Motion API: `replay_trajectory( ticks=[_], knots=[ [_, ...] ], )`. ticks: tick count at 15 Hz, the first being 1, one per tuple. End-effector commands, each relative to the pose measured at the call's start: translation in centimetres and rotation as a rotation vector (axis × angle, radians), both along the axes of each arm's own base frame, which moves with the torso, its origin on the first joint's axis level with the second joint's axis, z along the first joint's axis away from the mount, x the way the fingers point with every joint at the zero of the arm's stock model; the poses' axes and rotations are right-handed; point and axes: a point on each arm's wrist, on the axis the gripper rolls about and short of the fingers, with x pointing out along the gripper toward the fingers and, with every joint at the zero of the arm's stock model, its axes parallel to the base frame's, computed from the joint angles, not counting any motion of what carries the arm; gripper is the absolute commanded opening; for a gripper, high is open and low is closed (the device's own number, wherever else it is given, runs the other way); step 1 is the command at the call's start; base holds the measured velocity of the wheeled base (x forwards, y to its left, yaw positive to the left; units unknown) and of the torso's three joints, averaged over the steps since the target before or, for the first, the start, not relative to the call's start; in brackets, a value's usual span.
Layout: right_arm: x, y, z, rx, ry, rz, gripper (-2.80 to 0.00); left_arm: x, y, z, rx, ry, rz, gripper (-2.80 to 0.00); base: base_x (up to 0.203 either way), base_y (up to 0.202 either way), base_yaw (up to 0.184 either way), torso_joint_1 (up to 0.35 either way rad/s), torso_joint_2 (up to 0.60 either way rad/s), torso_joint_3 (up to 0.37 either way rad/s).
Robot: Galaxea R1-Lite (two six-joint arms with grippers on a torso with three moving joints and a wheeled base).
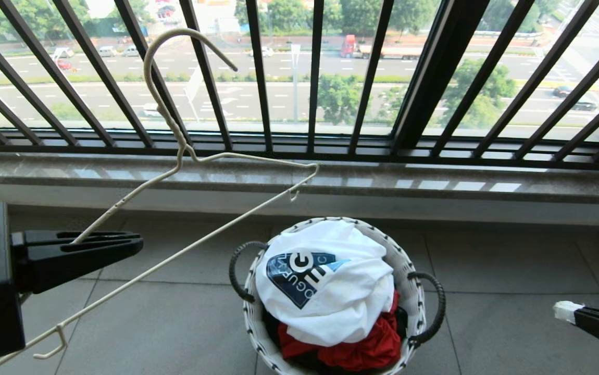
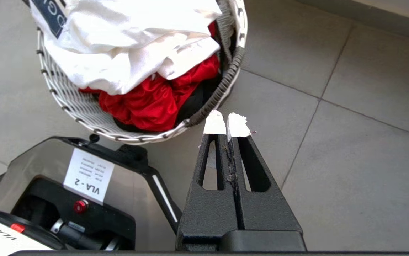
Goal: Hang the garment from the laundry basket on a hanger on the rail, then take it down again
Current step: Pick up clothes from the basket
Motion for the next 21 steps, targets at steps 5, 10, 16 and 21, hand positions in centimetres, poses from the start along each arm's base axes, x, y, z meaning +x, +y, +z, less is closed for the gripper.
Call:
replay_trajectory(
  ticks=[5,10,16,21],
  knots=[
    [8.5,13.8,-4.4,-0.112,0.164,0.267,-2.80,1.0,0.1,1.2,-0.032,0.004,0.108,-2.80,0.000,0.000,0.000,0.000,0.00,0.000],
    [10.4,20.3,-5.3,-0.119,0.142,0.342,-2.80,0.8,0.5,1.8,-0.037,-0.021,0.144,-2.80,0.000,0.000,0.000,0.000,0.00,0.000],
    [12.7,23.5,-7.2,-0.141,0.090,0.400,0.00,0.8,0.6,2.0,-0.038,-0.031,0.153,-2.80,0.000,0.000,0.000,0.000,0.00,0.000],
    [14.1,25.4,-7.3,-0.207,-0.022,0.493,0.00,0.6,1.5,2.5,-0.045,-0.057,0.229,-2.80,0.000,0.000,0.000,0.000,0.00,0.000]
  ],
)
